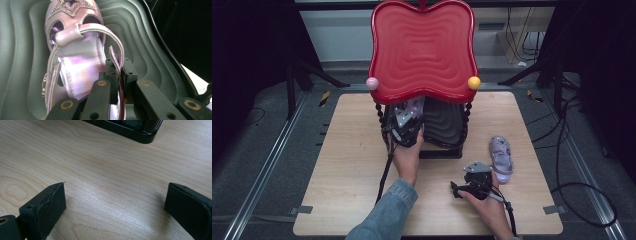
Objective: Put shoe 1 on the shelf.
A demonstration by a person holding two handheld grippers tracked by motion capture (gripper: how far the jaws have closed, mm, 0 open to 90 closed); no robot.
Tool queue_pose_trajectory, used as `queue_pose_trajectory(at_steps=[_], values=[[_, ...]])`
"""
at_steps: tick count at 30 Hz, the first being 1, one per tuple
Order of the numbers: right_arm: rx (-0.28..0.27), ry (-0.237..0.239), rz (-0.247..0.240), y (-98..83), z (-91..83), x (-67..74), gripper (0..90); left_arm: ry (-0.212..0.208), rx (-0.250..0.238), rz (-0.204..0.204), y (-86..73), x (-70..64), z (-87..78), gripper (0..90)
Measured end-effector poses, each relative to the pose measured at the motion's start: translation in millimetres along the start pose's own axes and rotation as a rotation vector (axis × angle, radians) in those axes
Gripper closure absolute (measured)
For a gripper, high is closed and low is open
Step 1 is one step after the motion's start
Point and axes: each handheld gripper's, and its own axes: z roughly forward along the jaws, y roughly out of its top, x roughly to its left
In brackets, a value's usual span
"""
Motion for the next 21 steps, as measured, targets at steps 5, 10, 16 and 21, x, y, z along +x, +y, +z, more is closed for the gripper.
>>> queue_pose_trajectory(at_steps=[5,10,16,21], values=[[0.0,0.0,0.0,0.0,0.0,0.0,3.8,-0.004,0.001,0.003,-0.4,0.2,1.1,85.2],[0.0,0.0,0.0,0.0,0.0,0.0,3.8,-0.007,0.005,0.01,-0.7,-1.0,2.0,82.0],[-0.001,-0.001,-0.002,0.0,0.1,-0.1,3.8,-0.03,0.01,-0.01,-0.9,-0.6,2.6,75.6],[0.0,0.0,0.0,0.0,0.0,0.0,3.8,-0.072,-0.001,-0.026,-0.1,0.5,1.5,66.9]])
